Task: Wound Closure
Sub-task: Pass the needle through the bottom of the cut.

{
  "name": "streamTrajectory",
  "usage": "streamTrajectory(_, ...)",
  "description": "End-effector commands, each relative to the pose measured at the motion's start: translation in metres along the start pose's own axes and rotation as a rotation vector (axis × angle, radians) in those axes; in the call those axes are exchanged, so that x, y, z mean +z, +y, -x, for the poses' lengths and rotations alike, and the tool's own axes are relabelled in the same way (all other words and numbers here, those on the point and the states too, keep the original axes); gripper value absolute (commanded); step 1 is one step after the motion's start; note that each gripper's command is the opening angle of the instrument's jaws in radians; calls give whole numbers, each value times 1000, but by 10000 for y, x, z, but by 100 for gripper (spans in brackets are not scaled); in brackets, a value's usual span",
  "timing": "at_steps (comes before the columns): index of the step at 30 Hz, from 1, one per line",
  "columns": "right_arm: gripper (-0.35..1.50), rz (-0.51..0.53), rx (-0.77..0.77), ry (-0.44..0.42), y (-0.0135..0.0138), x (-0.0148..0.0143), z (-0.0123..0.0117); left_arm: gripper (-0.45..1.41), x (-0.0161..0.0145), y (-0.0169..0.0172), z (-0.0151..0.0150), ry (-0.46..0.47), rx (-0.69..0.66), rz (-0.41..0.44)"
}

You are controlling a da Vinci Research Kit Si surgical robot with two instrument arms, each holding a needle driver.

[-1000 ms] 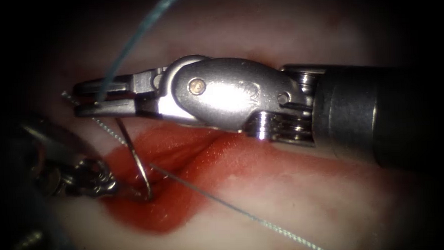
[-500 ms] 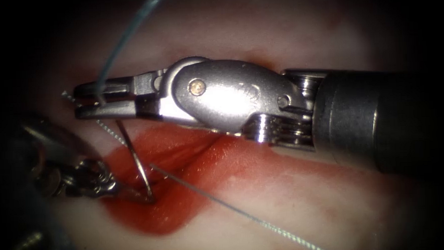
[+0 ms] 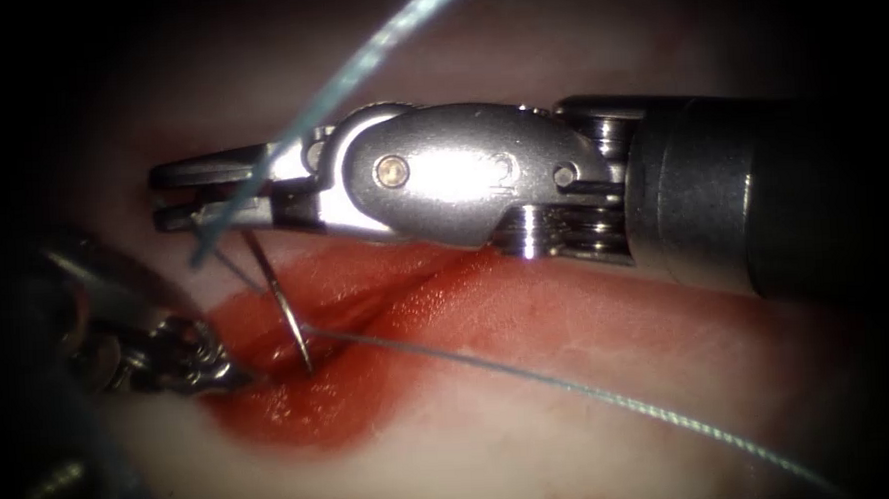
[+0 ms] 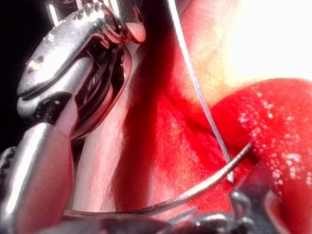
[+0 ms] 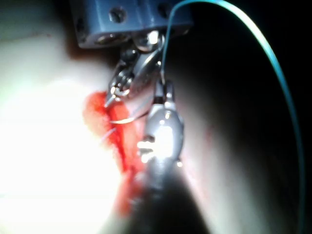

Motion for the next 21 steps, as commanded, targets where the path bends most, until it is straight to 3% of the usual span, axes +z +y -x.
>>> streamTrajectory(1,-35,-2,-4,6,8,11,-4,-45,-3,-3,12,-5,-3,0)
streamTrajectory(10,-35,-11,221,14,2,15,-6,-45,-3,-3,11,0,-1,-1)
streamTrajectory(21,-35,-26,288,-16,-3,12,-5,-45,-4,-2,10,4,-5,1)
